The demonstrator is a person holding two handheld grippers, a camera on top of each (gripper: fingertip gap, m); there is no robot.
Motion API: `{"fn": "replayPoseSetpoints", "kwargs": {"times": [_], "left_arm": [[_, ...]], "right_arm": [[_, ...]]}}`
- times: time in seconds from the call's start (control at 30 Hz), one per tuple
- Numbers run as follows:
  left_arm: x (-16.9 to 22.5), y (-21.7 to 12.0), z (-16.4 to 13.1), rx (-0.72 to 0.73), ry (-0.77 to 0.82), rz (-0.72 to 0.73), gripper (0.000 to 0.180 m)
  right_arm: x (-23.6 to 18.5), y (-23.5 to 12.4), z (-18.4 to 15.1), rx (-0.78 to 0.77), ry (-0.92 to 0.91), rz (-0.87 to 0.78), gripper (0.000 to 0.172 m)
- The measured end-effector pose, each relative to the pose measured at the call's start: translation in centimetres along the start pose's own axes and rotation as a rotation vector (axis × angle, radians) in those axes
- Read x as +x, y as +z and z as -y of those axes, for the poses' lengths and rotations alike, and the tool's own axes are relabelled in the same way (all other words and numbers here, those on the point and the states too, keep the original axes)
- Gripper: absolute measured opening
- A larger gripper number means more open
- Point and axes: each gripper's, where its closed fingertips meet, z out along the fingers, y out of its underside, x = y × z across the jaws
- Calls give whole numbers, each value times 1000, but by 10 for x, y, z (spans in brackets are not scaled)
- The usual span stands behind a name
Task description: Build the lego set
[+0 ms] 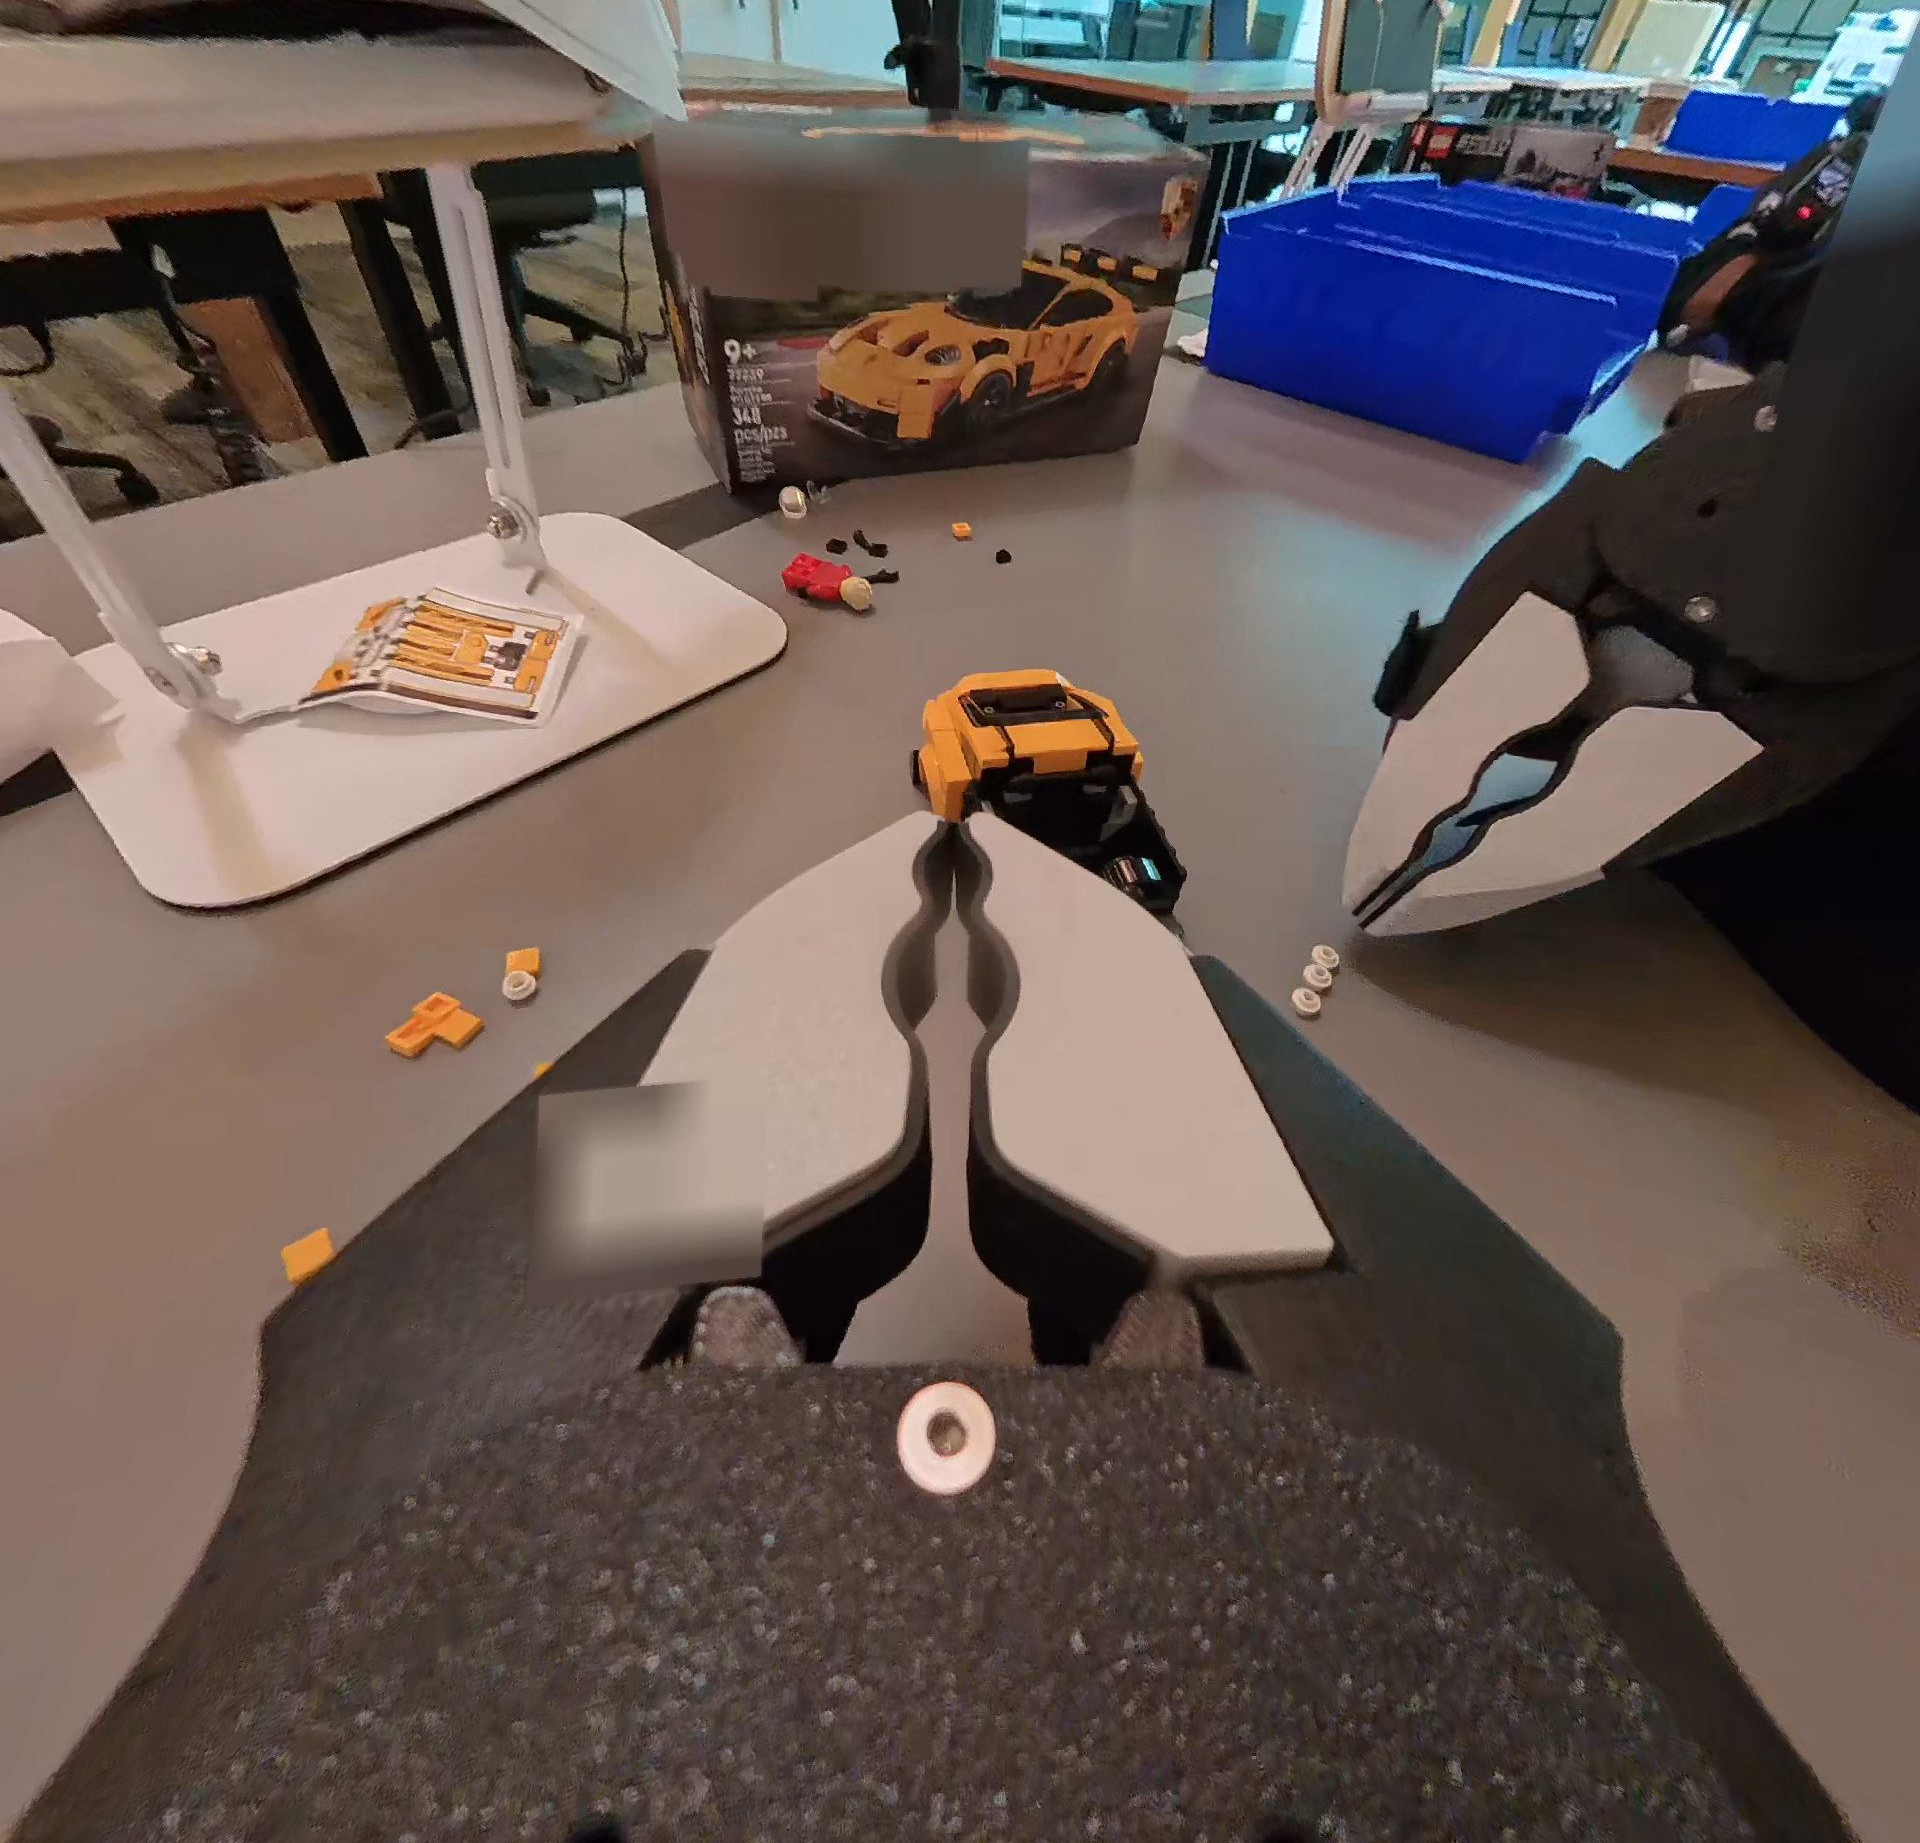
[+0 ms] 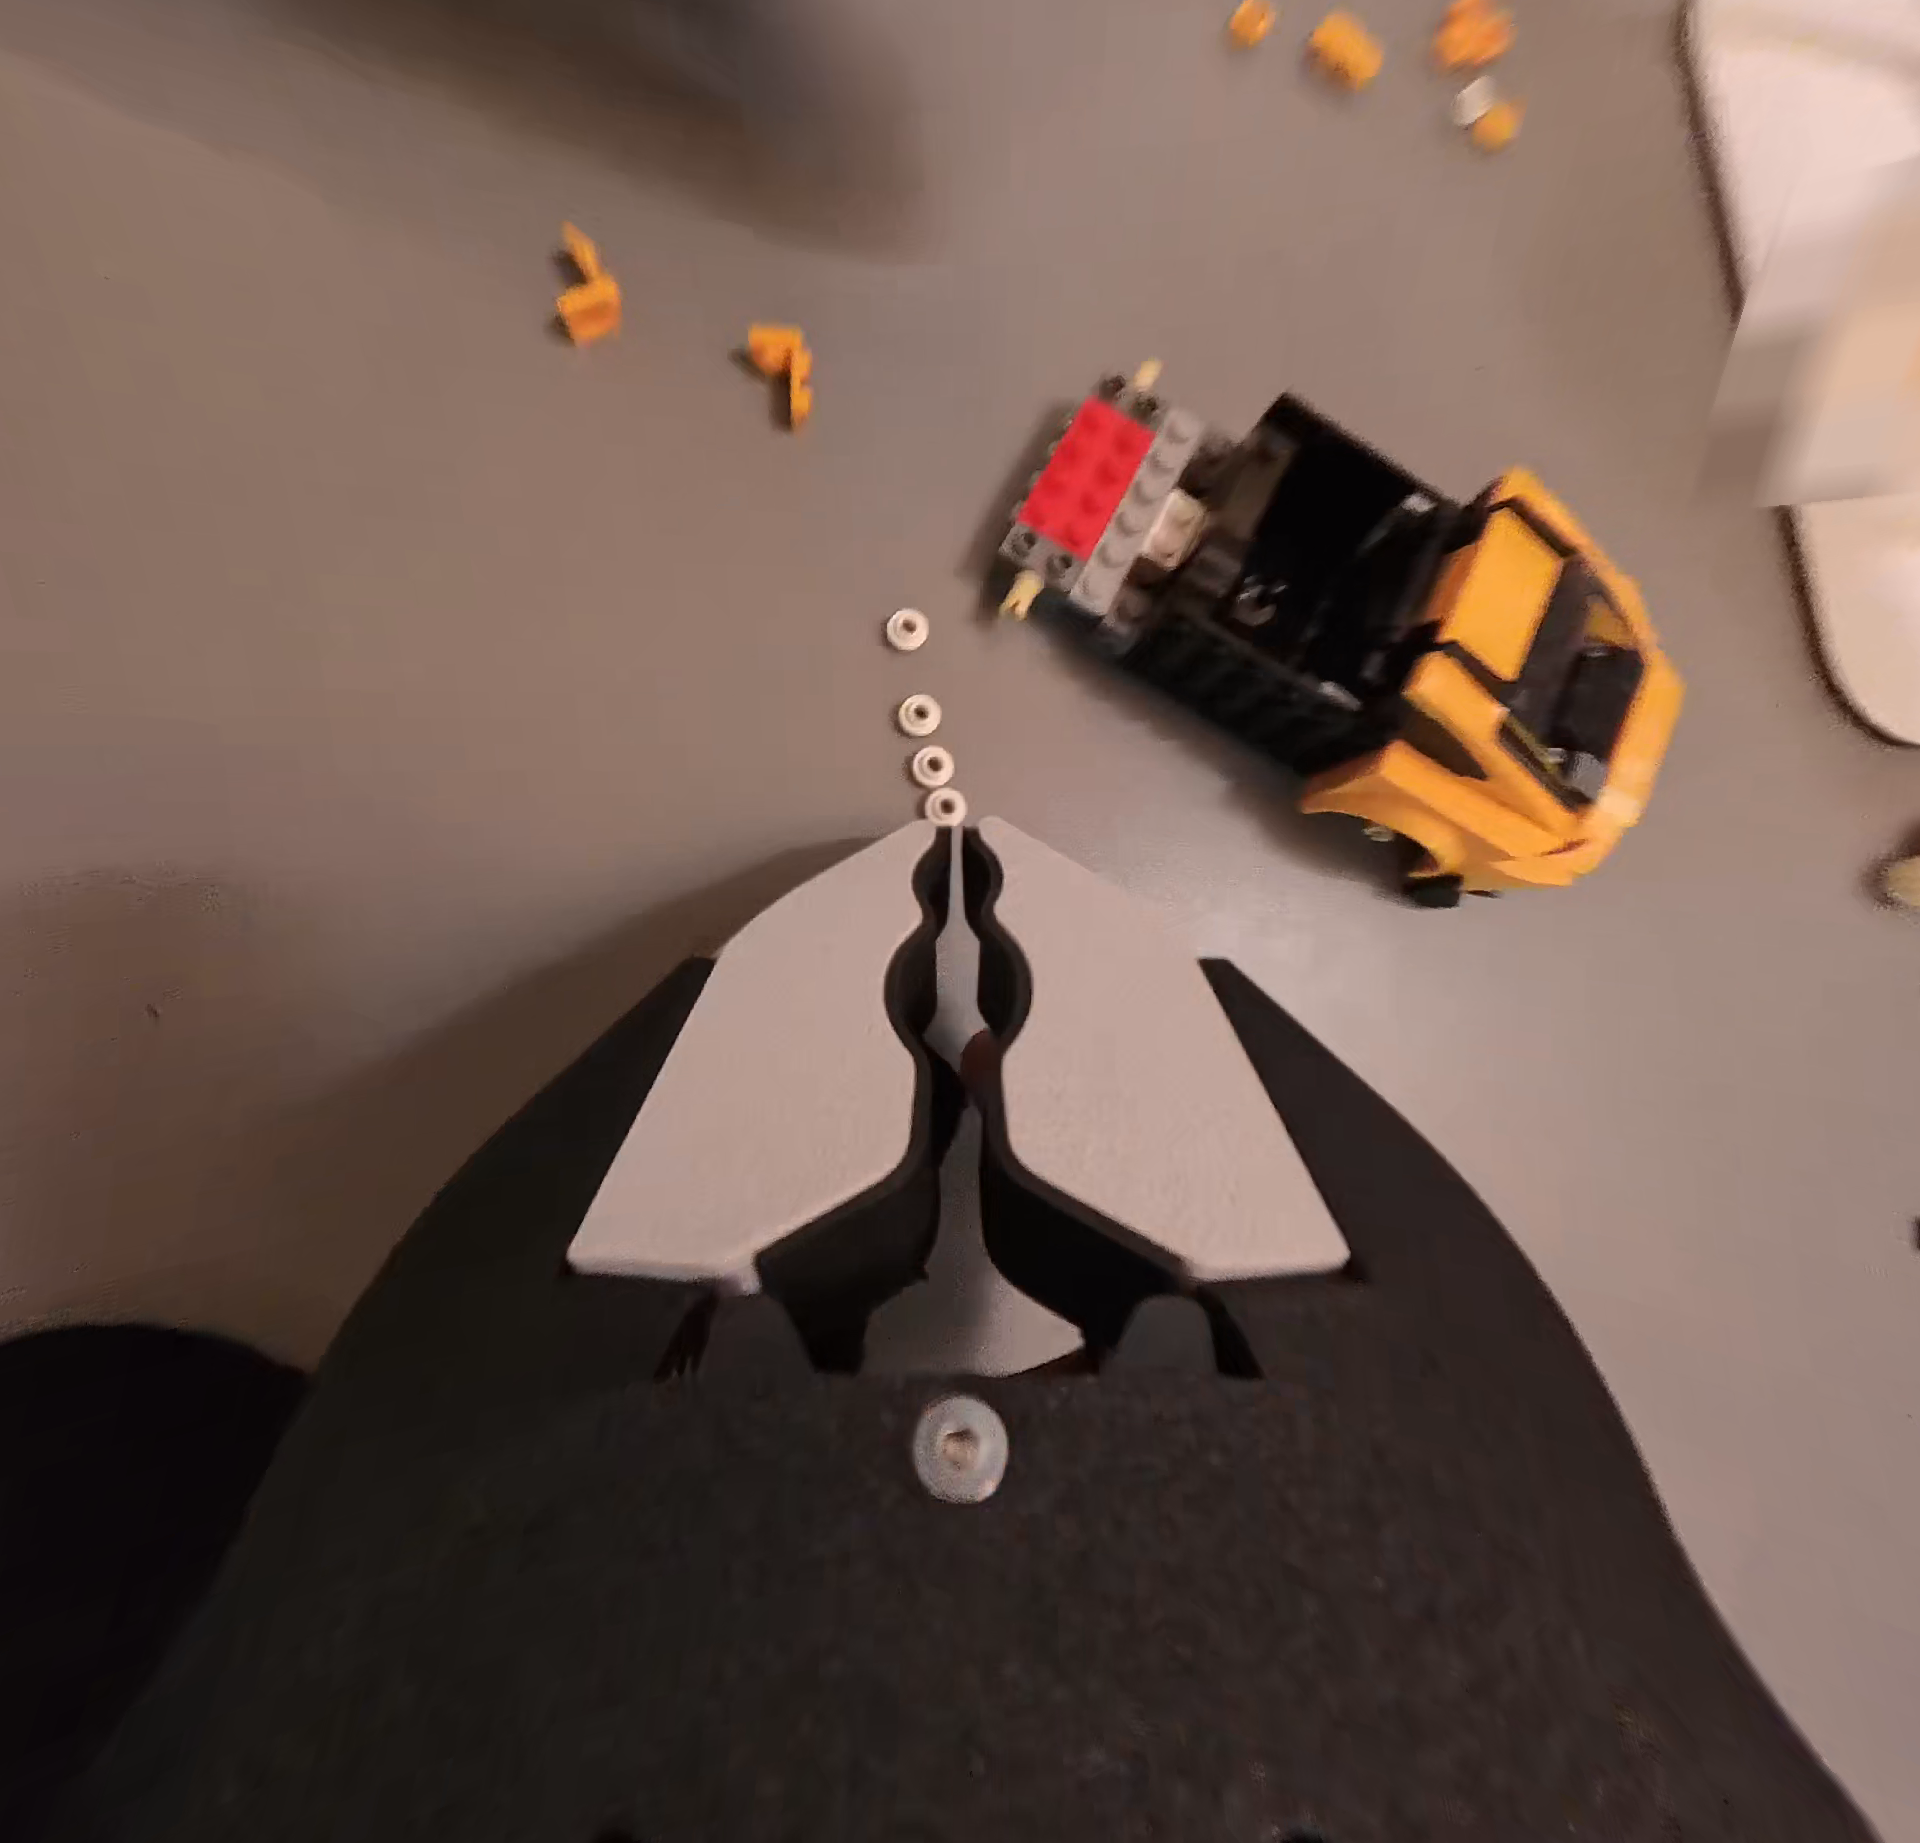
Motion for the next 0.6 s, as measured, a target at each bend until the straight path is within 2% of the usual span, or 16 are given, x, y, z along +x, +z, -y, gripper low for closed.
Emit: {"fn": "replayPoseSetpoints", "kwargs": {"times": [0.1,0.17,0.43,0.6], "left_arm": [[3,6,-16,-88,-4,-23,0],[9,11,-29,-162,-5,-58,15],[21,28,-63,-369,85,-181,45],[24,33,-79,-465,158,-262,51]], "right_arm": [[-3,8,-3,-48,-12,62,8],[-4,9,-1,-57,-8,97,9],[-4,15,-2,-95,-26,168,9],[-6,14,-3,-93,-27,192,7]]}}
